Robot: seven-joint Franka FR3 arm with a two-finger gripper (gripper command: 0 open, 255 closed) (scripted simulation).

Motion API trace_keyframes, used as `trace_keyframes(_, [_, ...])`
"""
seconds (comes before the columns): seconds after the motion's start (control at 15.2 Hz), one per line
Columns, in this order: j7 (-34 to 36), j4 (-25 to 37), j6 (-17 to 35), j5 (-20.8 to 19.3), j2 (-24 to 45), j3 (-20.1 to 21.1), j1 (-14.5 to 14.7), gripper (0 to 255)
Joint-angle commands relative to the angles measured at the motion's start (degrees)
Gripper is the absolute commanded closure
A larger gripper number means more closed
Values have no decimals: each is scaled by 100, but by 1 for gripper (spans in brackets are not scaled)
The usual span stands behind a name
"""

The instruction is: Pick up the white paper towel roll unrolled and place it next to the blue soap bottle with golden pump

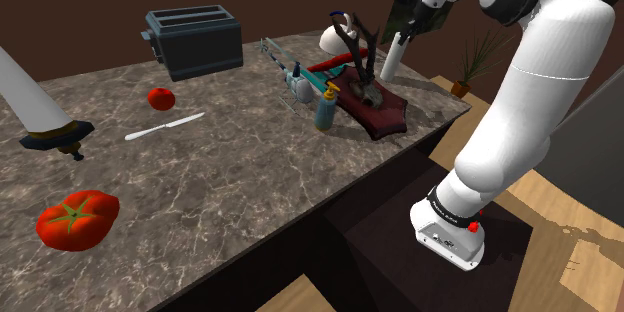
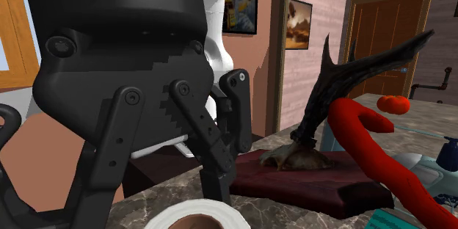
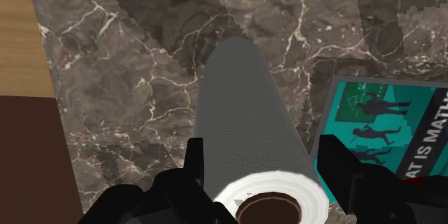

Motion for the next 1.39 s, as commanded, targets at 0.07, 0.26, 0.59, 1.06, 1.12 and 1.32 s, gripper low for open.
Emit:
trace_keyframes(0.07, [0, 0, -1, 0, 1, 0, 0, 255])
trace_keyframes(0.26, [-1, 1, -1, 1, 3, 0, -1, 255])
trace_keyframes(0.59, [91, 202, -265, -97, -86, -31, 12, 255])
trace_keyframes(1.06, [226, 616, -750, -223, -191, -71, 13, 255])
trace_keyframes(1.12, [243, 682, -822, -237, -200, -76, 10, 255])
trace_keyframes(1.32, [289, 889, -1041, -269, -219, -88, 1, 255])
